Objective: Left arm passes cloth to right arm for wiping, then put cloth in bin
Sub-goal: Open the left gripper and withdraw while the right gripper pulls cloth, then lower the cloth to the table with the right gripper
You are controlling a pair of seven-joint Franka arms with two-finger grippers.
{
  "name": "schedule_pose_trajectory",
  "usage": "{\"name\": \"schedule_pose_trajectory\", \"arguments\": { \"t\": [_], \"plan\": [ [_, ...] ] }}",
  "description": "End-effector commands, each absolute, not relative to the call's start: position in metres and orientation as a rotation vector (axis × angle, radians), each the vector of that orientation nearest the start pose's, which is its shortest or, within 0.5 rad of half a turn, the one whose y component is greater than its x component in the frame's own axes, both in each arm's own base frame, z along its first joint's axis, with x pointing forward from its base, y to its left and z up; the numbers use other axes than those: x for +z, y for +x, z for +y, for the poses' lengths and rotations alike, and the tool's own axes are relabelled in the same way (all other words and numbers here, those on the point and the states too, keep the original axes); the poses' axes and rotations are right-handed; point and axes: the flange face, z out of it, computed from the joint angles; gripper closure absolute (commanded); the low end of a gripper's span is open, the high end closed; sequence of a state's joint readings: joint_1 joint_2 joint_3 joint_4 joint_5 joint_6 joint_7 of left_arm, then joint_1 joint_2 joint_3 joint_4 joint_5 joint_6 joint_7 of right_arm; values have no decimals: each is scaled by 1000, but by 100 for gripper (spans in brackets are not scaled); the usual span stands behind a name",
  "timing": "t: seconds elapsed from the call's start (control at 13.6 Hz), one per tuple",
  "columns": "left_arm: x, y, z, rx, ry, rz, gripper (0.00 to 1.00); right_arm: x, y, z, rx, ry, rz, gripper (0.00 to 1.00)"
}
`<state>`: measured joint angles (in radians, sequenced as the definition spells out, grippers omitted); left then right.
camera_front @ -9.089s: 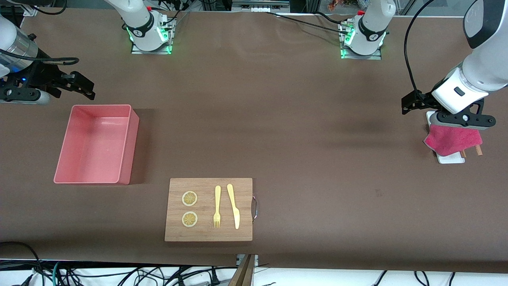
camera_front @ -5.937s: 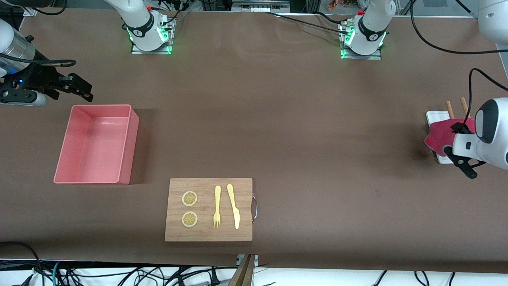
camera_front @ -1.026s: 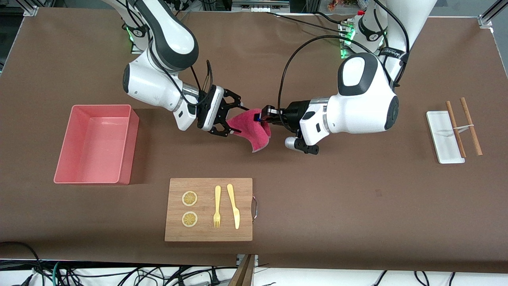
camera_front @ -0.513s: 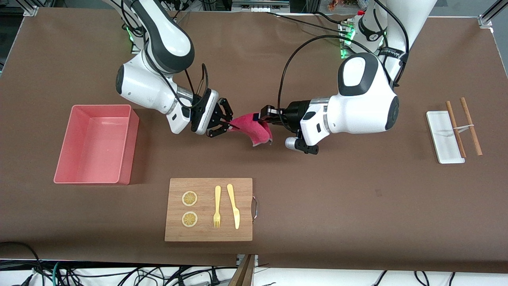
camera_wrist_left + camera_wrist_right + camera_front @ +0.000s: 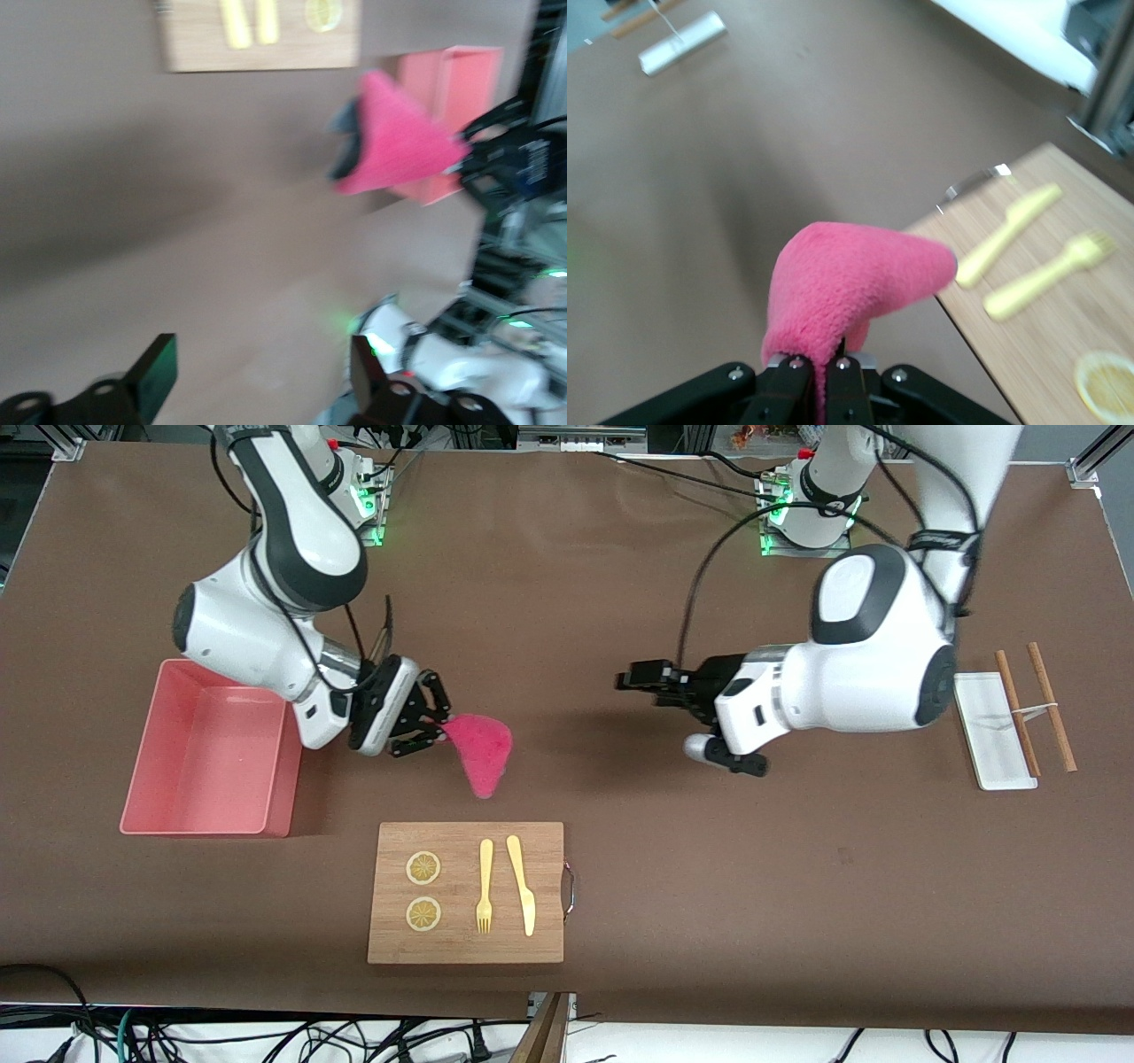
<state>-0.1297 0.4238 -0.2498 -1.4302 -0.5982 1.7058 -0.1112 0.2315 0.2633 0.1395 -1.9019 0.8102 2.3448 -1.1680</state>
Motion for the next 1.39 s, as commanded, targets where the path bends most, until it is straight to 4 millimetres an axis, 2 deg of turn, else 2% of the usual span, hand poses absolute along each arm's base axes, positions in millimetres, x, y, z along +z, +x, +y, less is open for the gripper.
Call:
{"name": "schedule_pose_trajectory", "arguments": {
  "t": [0.0,0.15,0.22,0.37,0.51,0.59,0.73,0.81,0.88,0.95,1.03,1.17,1.32],
  "plan": [
    [485,603,-222,-415,2746,-264,0,377,578,194,-421,-2308,-1150,100],
    [501,599,-198,-372,2949,-320,0,372,570,167,-319,-2433,-1048,100],
    [517,598,-183,-319,3027,-322,0,375,566,161,-249,-2498,-982,100],
    [544,594,-165,-213,3188,-342,0,385,558,154,-101,-2669,-841,100],
    [565,596,-133,-155,3242,-273,0,383,550,150,34,-2832,-672,100],
    [576,595,-118,-130,3234,-228,0,371,549,147,77,-2894,-600,100],
    [597,588,-102,-63,3201,-166,0,345,547,144,151,-2962,-518,100],
    [611,578,-92,-32,3172,-120,0,332,547,143,188,-2990,-468,100],
    [613,562,-83,-44,3157,-85,0,316,549,144,217,-3017,-411,100],
    [612,544,-85,-61,3165,-92,0,299,550,148,238,-3030,-377,100],
    [607,537,-79,-68,3170,-78,0,281,551,158,231,-3034,-372,100],
    [592,540,-78,-112,3165,-88,0,242,550,174,243,-3040,-344,100],
    [592,543,-75,-106,3162,-100,0,216,542,216,237,-3051,-308,100]
  ]
}}
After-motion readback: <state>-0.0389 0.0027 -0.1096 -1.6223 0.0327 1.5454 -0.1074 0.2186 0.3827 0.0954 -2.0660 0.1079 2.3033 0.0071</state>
